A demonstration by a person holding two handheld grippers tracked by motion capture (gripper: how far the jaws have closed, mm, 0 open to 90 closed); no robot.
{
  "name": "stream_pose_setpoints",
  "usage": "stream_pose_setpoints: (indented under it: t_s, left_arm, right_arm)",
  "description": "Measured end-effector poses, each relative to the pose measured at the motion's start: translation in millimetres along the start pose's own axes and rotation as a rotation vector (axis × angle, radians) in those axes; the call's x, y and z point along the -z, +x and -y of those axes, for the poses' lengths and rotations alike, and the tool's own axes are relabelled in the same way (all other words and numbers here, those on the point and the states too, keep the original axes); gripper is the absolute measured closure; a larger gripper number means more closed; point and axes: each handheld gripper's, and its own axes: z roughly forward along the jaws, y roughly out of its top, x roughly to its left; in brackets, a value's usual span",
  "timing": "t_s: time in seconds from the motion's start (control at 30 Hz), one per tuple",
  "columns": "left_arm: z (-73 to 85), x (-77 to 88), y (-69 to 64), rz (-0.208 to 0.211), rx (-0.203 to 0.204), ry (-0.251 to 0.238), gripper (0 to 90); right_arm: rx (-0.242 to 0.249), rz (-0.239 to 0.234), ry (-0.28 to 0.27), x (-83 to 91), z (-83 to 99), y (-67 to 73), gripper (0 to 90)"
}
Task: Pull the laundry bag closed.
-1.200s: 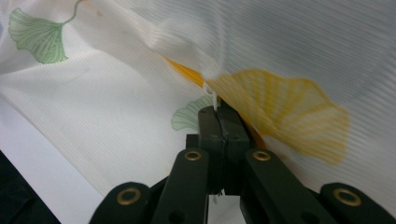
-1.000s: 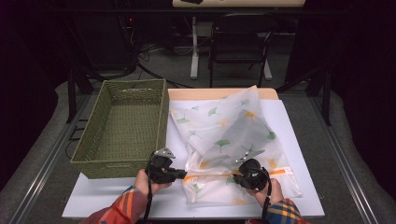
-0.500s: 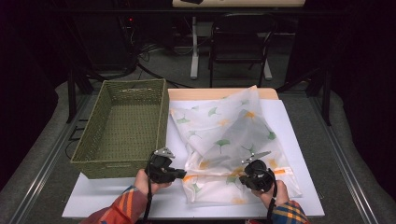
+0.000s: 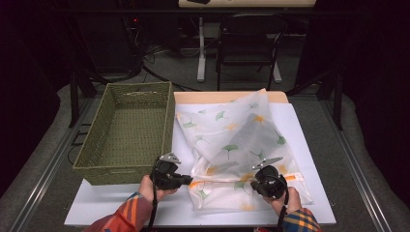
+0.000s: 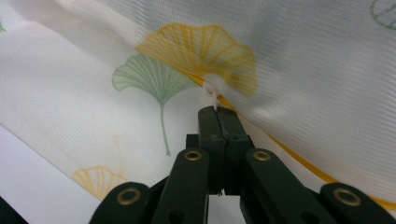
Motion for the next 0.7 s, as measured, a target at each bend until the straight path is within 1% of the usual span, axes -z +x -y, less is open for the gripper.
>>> stream_pose_setpoints:
  t_s: [0.03, 0.07, 0.1, 0.17, 0.2, 0.27, 0.33, 0.37, 0.43, 0.47, 0.5, 0.53, 0.57, 0.67, 0.7]
  left_arm:
    - [0.1, -0.2, -0.2, -0.005, 0.001, -0.002, 89.0]
    - [0.1, -0.2, -0.1, -0.004, 0.002, -0.003, 89.0]
    - [0.1, -0.4, -0.2, -0.003, 0.001, -0.002, 89.0]
    - [0.0, -0.7, -0.2, -0.003, -0.001, -0.001, 89.0]
    - [-0.1, -0.5, -0.2, 0.002, 0.000, 0.004, 89.0]
    - [0.0, -0.4, -0.2, -0.001, 0.000, 0.004, 89.1]
    - [0.3, -0.5, -0.2, -0.006, 0.007, -0.001, 89.1]
    - [0.2, -0.8, 0.2, -0.007, 0.005, -0.001, 89.1]
    - [0.1, -0.3, -0.2, -0.013, 0.004, 0.004, 89.1]
    - [0.2, -0.3, 0.0, -0.014, 0.006, 0.003, 89.1]
    - [0.2, -0.2, 0.1, -0.014, 0.006, 0.003, 89.1]
    - [0.2, -0.2, 0.2, -0.012, 0.005, 0.004, 89.1]
    - [0.2, -0.3, 0.3, -0.013, 0.006, 0.004, 89.1]
    - [0.2, -0.3, 0.6, -0.012, 0.005, 0.005, 89.1]
    - [0.2, -0.1, 0.9, -0.014, 0.005, 0.007, 89.1]
  right_arm:
    - [-0.009, 0.007, 0.002, 1.0, 1.1, 0.1, 90.0]
    - [0.002, 0.017, 0.003, 1.1, 1.8, -1.4, 90.0]
    - [-0.008, 0.013, 0.003, 1.8, 2.8, -2.9, 90.0]
    - [-0.007, 0.019, 0.000, 2.9, 3.5, -4.5, 90.0]
    - [-0.010, 0.013, -0.003, 3.1, 3.9, -4.8, 90.0]
    - [-0.007, 0.019, 0.000, 3.0, 3.7, -4.2, 90.0]
    - [-0.001, 0.039, -0.004, 2.8, 4.0, -4.3, 90.0]
    - [-0.004, 0.033, 0.002, 2.4, 4.1, -5.0, 90.0]
    - [-0.009, 0.044, 0.001, 2.6, 4.5, -6.0, 90.0]
    - [-0.005, 0.044, 0.006, 2.5, 4.5, -7.0, 90.0]
    - [-0.013, 0.041, 0.001, 2.3, 4.8, -7.5, 90.0]
    - [-0.007, 0.050, 0.004, 2.3, 4.9, -8.3, 90.0]
    - [-0.017, 0.048, 0.001, 2.3, 5.1, -9.1, 90.0]
    - [-0.023, 0.054, 0.006, 2.4, 5.6, -11.2, 90.0]
    - [-0.018, 0.062, 0.006, 2.4, 5.7, -12.0, 90.0]
